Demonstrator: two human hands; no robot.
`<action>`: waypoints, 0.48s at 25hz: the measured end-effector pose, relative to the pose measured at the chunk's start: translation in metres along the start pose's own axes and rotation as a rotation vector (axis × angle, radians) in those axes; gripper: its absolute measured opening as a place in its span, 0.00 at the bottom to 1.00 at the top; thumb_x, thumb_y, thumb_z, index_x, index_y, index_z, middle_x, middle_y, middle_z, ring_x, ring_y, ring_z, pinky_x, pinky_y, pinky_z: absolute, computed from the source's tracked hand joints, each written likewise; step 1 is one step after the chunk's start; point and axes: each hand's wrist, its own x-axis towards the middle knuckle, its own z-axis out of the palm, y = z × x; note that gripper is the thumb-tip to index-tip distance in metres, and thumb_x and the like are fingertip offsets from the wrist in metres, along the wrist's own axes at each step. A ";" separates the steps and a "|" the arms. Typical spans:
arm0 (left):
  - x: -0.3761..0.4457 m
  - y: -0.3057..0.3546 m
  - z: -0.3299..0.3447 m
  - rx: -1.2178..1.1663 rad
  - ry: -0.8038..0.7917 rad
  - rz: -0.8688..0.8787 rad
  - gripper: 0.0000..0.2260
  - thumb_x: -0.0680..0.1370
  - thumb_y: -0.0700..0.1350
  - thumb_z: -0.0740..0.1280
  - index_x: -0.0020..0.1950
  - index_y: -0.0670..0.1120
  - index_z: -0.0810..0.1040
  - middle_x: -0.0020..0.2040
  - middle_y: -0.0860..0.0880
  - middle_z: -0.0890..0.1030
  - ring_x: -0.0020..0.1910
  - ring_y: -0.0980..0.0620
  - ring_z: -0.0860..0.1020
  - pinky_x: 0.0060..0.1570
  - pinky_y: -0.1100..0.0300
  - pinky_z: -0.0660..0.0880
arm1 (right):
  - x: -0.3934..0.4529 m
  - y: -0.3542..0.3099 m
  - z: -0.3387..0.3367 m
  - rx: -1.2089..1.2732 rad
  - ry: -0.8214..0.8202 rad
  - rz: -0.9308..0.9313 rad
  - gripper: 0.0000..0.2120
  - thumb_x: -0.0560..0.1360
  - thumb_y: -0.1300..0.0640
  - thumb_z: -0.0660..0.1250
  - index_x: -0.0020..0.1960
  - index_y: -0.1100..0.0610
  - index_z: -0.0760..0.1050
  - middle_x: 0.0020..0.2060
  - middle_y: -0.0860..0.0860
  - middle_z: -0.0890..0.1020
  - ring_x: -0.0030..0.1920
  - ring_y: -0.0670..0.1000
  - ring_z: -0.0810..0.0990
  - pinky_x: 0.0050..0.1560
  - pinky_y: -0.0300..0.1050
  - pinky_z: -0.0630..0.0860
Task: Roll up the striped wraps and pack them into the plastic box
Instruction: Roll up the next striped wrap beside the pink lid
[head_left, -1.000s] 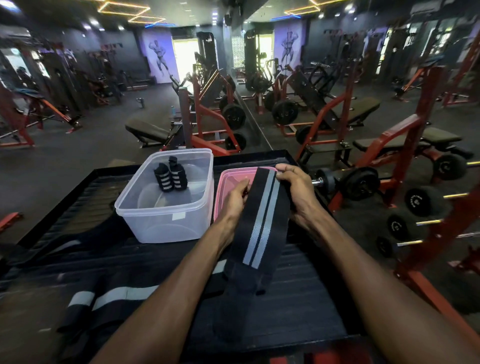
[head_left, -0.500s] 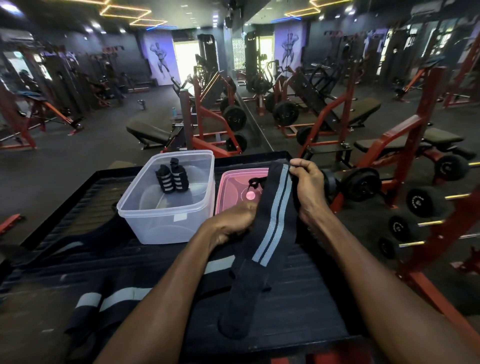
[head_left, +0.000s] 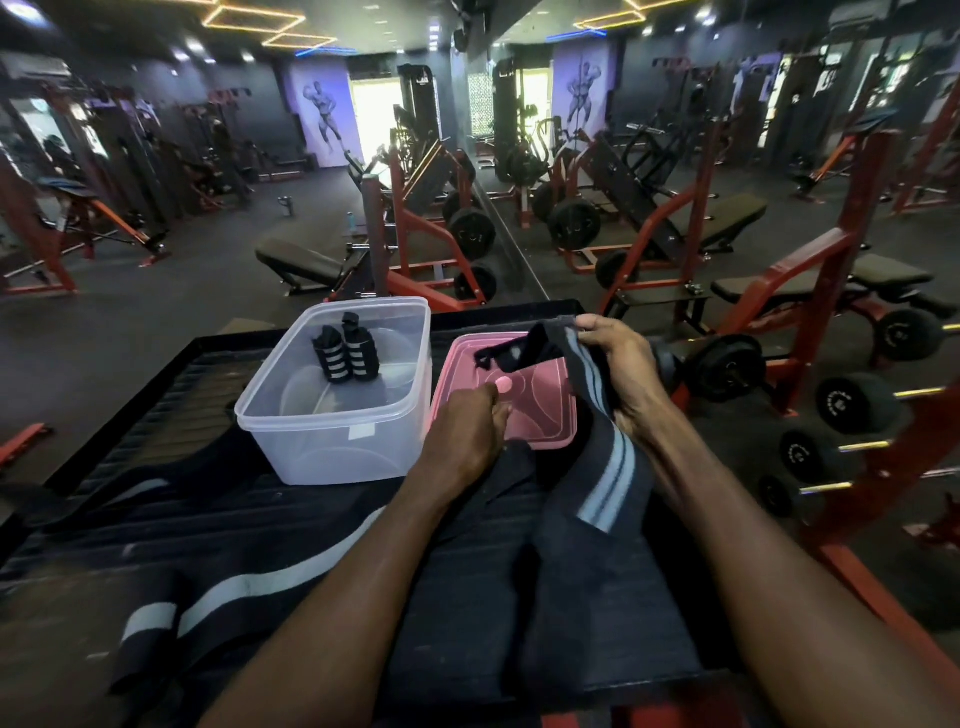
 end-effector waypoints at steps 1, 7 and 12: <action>0.000 0.003 -0.001 -0.012 0.065 0.006 0.09 0.84 0.43 0.62 0.47 0.42 0.77 0.42 0.43 0.80 0.37 0.49 0.72 0.40 0.58 0.66 | -0.006 0.000 0.003 -0.057 -0.056 0.025 0.10 0.75 0.70 0.61 0.54 0.64 0.77 0.38 0.57 0.81 0.28 0.48 0.81 0.26 0.38 0.77; 0.015 0.020 -0.007 -0.901 0.073 -0.461 0.25 0.86 0.56 0.49 0.50 0.45 0.82 0.39 0.43 0.85 0.32 0.49 0.84 0.34 0.56 0.80 | -0.024 -0.004 0.012 -0.229 -0.342 0.173 0.10 0.75 0.72 0.62 0.48 0.61 0.78 0.33 0.54 0.84 0.31 0.49 0.83 0.31 0.39 0.79; 0.018 0.021 -0.014 -1.207 0.045 -0.626 0.10 0.82 0.40 0.61 0.52 0.41 0.82 0.41 0.41 0.84 0.37 0.45 0.82 0.36 0.56 0.78 | -0.030 0.000 0.013 -0.337 -0.432 0.194 0.05 0.75 0.68 0.67 0.46 0.59 0.79 0.35 0.52 0.84 0.35 0.48 0.83 0.37 0.39 0.80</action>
